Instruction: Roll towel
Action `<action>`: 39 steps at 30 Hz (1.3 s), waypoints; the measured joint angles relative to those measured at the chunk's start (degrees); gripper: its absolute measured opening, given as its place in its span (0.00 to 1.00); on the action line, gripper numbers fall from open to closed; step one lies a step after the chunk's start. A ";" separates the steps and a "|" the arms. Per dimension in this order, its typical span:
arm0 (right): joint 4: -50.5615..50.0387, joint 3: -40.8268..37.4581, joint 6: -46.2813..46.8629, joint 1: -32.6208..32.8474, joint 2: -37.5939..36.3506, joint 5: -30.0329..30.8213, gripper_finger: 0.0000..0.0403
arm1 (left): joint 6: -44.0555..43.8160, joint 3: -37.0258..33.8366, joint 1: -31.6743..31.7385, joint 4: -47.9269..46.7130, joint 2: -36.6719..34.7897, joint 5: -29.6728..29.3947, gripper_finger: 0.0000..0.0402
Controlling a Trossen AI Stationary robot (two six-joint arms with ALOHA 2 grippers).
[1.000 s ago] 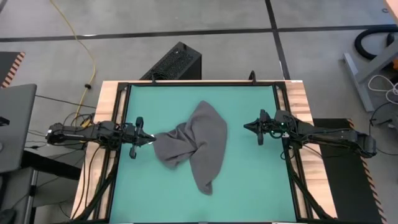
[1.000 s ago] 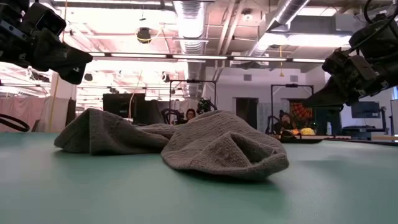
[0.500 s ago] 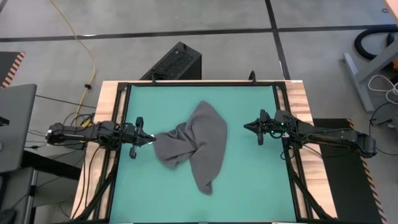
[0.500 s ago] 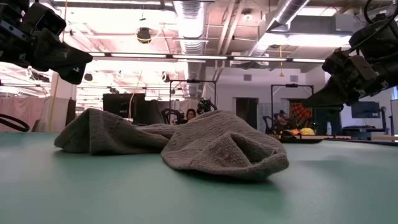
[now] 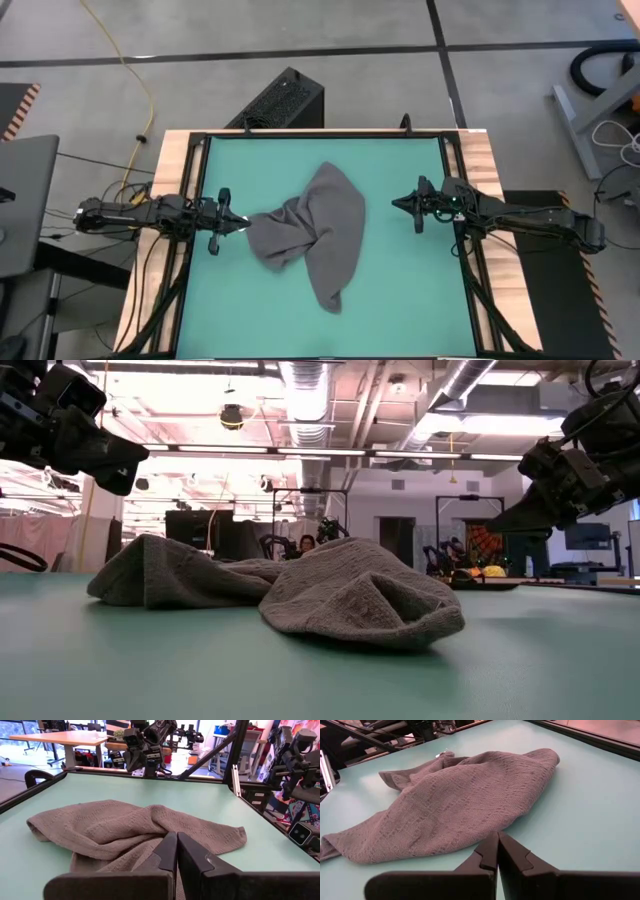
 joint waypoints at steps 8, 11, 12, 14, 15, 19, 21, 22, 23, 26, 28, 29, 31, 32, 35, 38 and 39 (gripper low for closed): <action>-0.02 -0.02 0.00 0.00 0.00 -0.02 0.08 | 0.80 -0.01 0.00 0.04 -0.02 -0.02 0.00; 0.00 -0.01 0.00 0.01 0.00 -0.01 0.08 | 0.66 -0.08 -0.02 1.10 0.00 -0.45 0.00; 0.00 -0.02 0.00 -0.01 0.00 0.00 0.08 | 0.35 -0.08 -0.01 1.50 0.00 -0.57 0.00; 0.00 -0.02 0.00 -0.01 0.01 -0.02 0.08 | -1.08 -0.08 0.00 2.39 -0.02 -0.72 0.00; 0.00 -0.01 0.00 0.00 -0.01 -0.01 0.08 | -2.29 -0.08 -0.02 2.85 -0.02 -0.72 0.00; -0.02 0.00 0.00 0.00 -0.01 -0.01 0.08 | -6.22 -0.08 0.00 8.44 -0.02 -2.44 0.00; 0.12 0.00 -0.40 0.01 -0.01 0.00 0.08 | -7.33 -0.08 0.00 11.06 0.09 -4.82 0.00; 0.48 0.00 -0.90 -0.02 -0.01 0.00 0.08 | -7.54 -0.08 0.00 12.17 0.36 -5.76 0.00; 1.13 0.00 -0.64 -0.06 0.01 -0.01 0.08 | -7.90 -0.08 0.00 13.25 0.76 -6.22 0.00; 7.26 0.00 8.55 0.02 0.01 0.00 0.08 | -9.74 -0.08 -0.02 16.14 3.01 -5.86 0.00; 11.93 0.00 17.16 0.12 0.00 0.50 0.08 | -12.38 -0.08 -0.17 18.21 5.50 -5.69 0.00; 14.84 0.00 19.06 0.10 0.01 1.23 0.08 | -13.44 -0.08 -0.38 19.49 6.99 -5.38 0.00; 19.01 0.00 22.70 0.14 -0.01 1.57 0.08 | -14.41 -0.08 -1.20 23.00 10.57 -2.87 0.00; 21.19 0.01 24.31 0.44 -0.01 1.58 0.08 | -14.44 -0.08 -1.87 25.39 12.84 -1.24 0.00; 24.82 0.57 25.99 3.64 0.54 1.60 0.08 | -13.75 0.00 -4.82 31.84 20.80 1.65 0.00; 31.38 2.11 23.45 9.94 2.76 3.63 0.08 | -11.71 2.02 -7.61 31.05 29.06 1.06 0.00; 33.60 2.72 21.46 12.67 3.90 4.81 0.08 | -11.04 3.27 -8.15 28.89 31.47 0.55 0.00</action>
